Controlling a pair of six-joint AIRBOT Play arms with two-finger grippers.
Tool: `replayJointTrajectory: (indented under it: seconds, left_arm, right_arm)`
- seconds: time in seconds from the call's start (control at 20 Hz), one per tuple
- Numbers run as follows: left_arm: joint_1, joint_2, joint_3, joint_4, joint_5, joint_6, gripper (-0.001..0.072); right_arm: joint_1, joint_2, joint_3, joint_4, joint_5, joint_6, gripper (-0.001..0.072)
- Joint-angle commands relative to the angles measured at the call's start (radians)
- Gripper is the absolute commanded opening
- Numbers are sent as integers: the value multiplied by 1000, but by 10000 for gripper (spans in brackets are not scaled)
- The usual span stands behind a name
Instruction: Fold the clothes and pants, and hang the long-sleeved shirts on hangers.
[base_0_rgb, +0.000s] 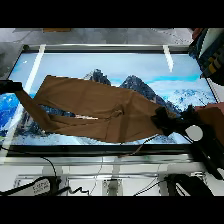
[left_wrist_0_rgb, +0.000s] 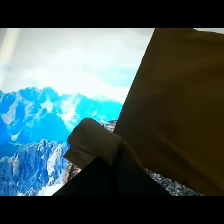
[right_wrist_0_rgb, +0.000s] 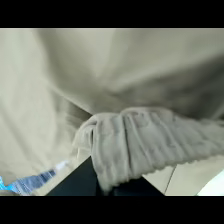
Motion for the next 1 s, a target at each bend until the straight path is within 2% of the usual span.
replayJointTrajectory:
  seconds: [0.0, 0.15, 0.3, 0.45, 0.55, 0.7, 0.85, 0.95]
  left_arm:
    - [-2, 16, 1, -56, 21, 0, 20]
    - [-9, 42, 1, -161, 121, -1, 18]
    - [-40, 64, 1, -178, 201, -2, 17]
    - [-71, 59, 1, -177, 303, -83, 17]
    - [-76, 42, 1, -177, 360, -137, 16]
    - [-76, 13, 1, -177, 375, -183, 16]
    - [-77, -26, 1, -177, 385, -223, 15]
    - [-76, -51, 2, -177, 411, -294, 15]
  right_arm:
    - [-37, 55, 65, -129, -3, -1, 23]
    - [-134, 62, 71, -156, 2, -1, 23]
    - [-232, 62, 71, -163, -6, -3, 23]
    - [-262, 60, 71, -183, -29, -53, 23]
    - [-262, 53, 71, -196, -104, -59, 23]
    - [-262, 10, 71, -212, -246, -56, 22]
    - [-262, -103, 71, -213, -365, -2, 23]
    - [-262, -178, 71, -212, -531, 40, 23]
